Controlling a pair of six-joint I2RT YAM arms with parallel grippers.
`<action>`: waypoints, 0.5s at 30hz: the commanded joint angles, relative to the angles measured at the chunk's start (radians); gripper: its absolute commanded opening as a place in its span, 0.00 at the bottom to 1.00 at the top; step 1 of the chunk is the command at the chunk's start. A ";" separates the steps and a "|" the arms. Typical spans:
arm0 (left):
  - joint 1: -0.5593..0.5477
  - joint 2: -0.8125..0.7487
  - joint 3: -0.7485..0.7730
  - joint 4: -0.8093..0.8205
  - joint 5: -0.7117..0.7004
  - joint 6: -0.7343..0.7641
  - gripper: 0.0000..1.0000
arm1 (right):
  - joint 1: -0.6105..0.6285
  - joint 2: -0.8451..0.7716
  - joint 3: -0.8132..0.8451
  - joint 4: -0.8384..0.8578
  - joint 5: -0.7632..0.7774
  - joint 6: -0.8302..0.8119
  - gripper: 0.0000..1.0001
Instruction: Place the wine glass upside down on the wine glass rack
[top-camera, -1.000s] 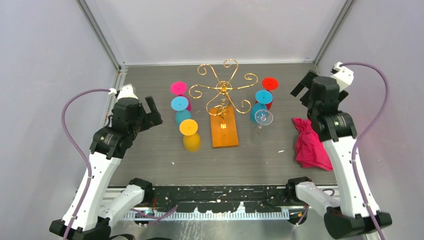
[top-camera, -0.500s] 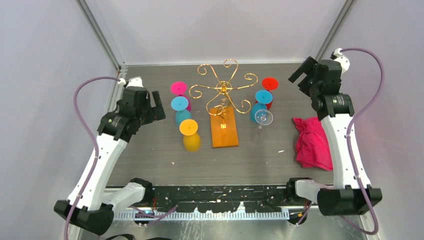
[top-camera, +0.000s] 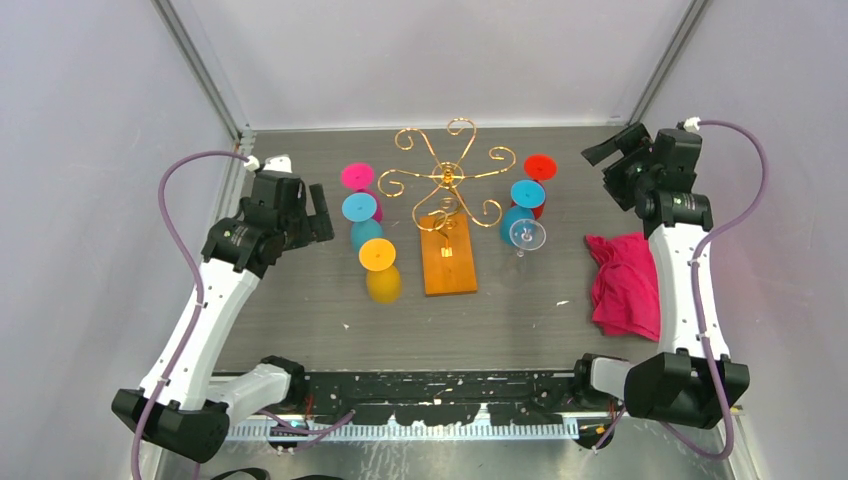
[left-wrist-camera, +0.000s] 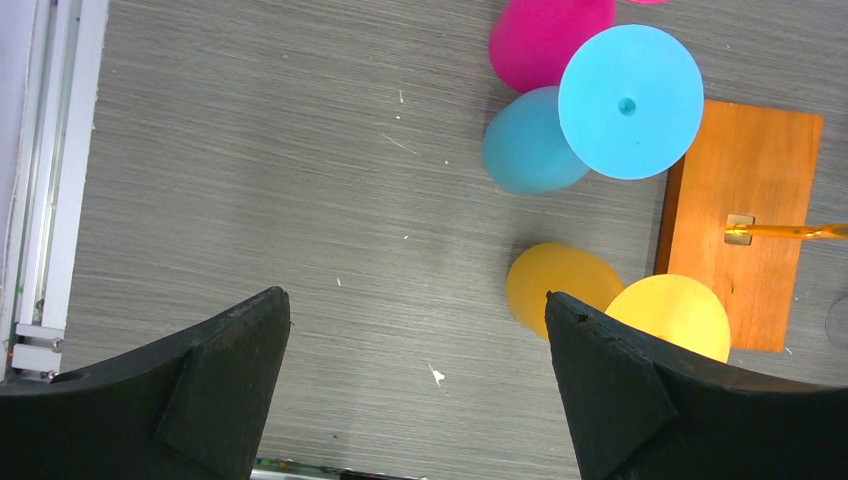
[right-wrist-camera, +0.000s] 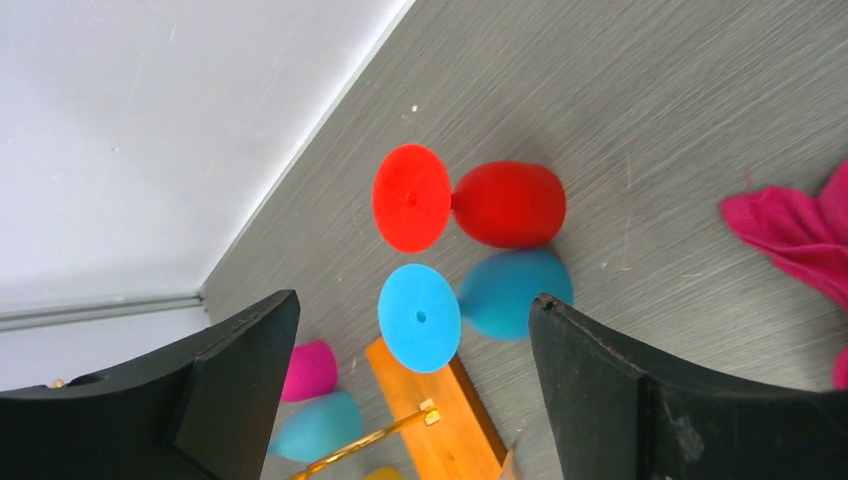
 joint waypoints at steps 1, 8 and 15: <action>-0.004 -0.021 -0.003 0.027 0.019 0.011 1.00 | -0.011 0.001 -0.040 0.098 -0.117 0.091 0.90; -0.005 -0.027 -0.019 0.047 0.040 -0.005 1.00 | -0.011 0.015 -0.139 0.187 -0.177 0.139 0.89; -0.005 -0.023 -0.032 0.056 0.046 -0.014 1.00 | -0.011 0.038 -0.192 0.240 -0.190 0.149 0.88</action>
